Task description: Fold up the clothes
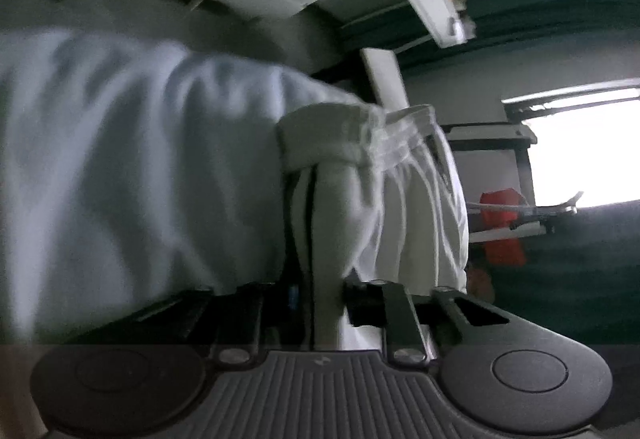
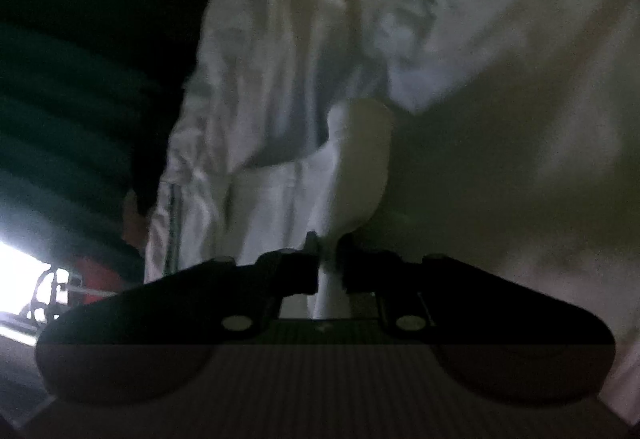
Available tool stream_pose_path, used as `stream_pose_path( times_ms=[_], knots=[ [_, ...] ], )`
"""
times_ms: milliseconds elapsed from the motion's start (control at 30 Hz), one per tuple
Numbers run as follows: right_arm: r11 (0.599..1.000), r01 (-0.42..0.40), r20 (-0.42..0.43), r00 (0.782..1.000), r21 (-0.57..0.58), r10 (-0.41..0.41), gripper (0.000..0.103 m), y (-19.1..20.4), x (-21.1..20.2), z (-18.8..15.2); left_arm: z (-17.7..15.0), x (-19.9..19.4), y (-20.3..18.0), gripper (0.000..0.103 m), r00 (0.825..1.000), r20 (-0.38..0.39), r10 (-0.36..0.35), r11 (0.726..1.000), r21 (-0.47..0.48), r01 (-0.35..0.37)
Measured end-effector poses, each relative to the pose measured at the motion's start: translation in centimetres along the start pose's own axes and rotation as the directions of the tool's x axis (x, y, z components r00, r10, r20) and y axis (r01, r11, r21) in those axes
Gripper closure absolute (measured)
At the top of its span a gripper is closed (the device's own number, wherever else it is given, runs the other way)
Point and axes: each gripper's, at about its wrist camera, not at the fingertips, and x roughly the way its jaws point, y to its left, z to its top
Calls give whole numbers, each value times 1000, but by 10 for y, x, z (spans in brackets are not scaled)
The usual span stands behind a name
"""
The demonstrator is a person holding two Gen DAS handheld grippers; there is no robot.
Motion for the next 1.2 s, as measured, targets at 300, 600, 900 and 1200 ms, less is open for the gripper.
stream_pose_path(
  times_ms=[300, 600, 900, 1200],
  knots=[
    [997, -69, 67, 995, -36, 71, 93, 25, -48, 7, 0, -40, -44, 93, 994, 65, -86, 987, 138, 76],
    [978, -75, 127, 987, -196, 101, 93, 157, 18, 17, 27, 19, -162, 92, 991, 70, -118, 971, 215, 101],
    [932, 112, 142, 988, -345, -66, 93, 262, 214, -18, 48, 201, -256, 92, 992, 112, 63, 959, 267, -91],
    [883, 129, 110, 990, -450, -89, 88, 276, 300, -40, 33, 301, -287, 84, 966, 175, 188, 913, 333, -238]
  ],
)
